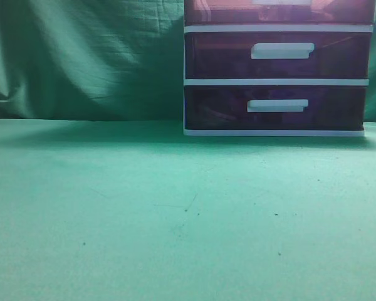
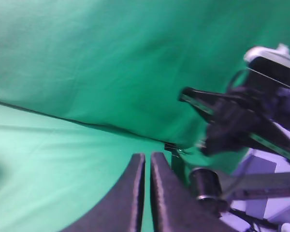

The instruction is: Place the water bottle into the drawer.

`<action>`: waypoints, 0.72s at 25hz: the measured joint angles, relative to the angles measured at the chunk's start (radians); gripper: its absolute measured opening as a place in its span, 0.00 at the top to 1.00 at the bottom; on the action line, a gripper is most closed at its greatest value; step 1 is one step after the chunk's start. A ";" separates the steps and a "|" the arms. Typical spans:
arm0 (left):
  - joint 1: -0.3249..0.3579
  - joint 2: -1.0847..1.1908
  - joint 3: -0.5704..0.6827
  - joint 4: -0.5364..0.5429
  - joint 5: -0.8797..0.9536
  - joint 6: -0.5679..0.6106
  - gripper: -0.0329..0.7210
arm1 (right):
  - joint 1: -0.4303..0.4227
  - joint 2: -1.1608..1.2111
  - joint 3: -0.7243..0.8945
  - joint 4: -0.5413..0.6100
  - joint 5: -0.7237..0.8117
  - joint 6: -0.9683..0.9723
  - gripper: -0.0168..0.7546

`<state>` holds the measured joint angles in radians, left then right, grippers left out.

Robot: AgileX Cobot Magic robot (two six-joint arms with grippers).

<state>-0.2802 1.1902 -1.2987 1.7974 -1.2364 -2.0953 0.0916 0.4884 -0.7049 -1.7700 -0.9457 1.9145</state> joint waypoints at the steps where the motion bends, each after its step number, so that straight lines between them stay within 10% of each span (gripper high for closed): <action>1: 0.000 -0.053 0.047 0.004 0.000 0.000 0.96 | 0.000 0.000 0.000 0.000 -0.004 0.000 0.98; 18: 0.000 -1.147 0.808 0.010 0.611 0.000 0.96 | 0.000 -0.104 0.097 0.000 -0.019 0.004 0.98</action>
<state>-0.2802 0.0436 -0.4902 1.8073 -0.6252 -2.0953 0.0916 0.3846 -0.6076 -1.7700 -0.9649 1.9185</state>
